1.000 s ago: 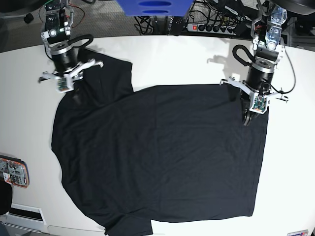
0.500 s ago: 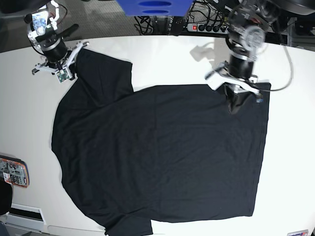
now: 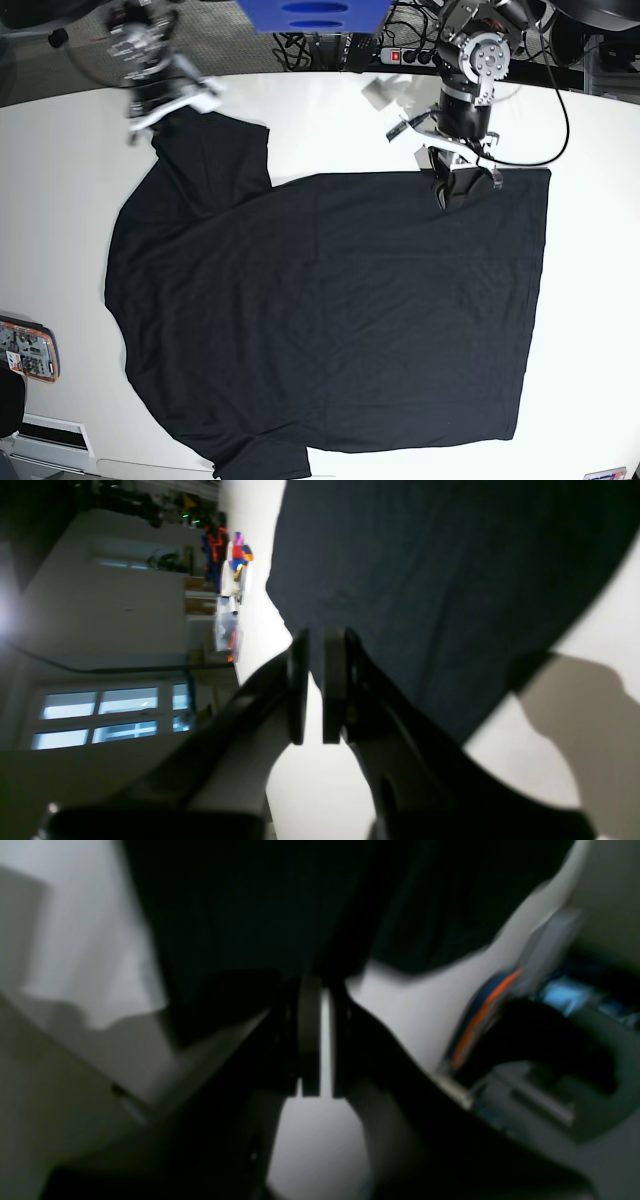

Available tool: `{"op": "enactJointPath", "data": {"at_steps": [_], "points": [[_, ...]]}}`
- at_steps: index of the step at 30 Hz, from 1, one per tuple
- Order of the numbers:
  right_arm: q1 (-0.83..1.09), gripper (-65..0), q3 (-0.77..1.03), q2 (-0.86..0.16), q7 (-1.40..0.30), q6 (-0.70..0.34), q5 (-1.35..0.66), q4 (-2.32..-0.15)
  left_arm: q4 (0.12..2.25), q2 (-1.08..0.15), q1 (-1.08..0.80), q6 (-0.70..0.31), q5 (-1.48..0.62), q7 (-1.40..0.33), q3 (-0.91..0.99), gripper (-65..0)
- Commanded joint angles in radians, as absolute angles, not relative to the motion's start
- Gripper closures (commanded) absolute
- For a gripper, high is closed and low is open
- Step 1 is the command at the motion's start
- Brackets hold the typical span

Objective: Fold the T-shirt properly
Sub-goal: 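Grasp the shoulder edges of the black T-shirt with both grippers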

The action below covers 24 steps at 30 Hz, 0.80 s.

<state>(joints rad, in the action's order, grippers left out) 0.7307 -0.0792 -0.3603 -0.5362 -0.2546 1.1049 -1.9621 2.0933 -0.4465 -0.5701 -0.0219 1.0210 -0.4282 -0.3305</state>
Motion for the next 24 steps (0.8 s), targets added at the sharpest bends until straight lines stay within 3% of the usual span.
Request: {"op": "enactJointPath", "data": {"at_steps": [1, 4, 8, 12, 16, 24], "points": [[0.739, -2.9, -0.091, -0.36, -0.536, -0.242, 1.142, -1.98, 2.109, -0.453, -0.573, 0.001, 1.033, -0.421, -0.325, -5.8], [0.737, -3.8, -0.119, -0.352, -0.536, -0.242, 1.155, -1.98, 2.111, -0.452, -0.598, 0.005, 1.035, -0.421, -0.325, -5.8], [0.733, -10.3, -0.117, -0.352, -0.536, -0.249, 1.155, -1.98, 2.111, -0.452, -0.599, 0.005, 1.035, -0.421, -0.325, -5.8], [0.737, -18.1, -0.119, -0.352, -0.536, -0.377, 1.153, -1.98, 2.111, -0.452, -0.601, 0.005, 1.032, -0.421, -0.325, -6.3], [0.737, -25.4, -0.122, -0.351, -0.536, -0.39, 1.153, -1.98, 2.111, -0.452, -0.601, 0.005, 1.03, -0.421, -0.325, -6.4], [0.774, -26.1, -0.124, -0.349, -0.535, -0.39, 1.153, -1.983, 2.109, -0.452, -0.604, 0.005, 1.03, -0.421, -0.325, -6.4]]}}
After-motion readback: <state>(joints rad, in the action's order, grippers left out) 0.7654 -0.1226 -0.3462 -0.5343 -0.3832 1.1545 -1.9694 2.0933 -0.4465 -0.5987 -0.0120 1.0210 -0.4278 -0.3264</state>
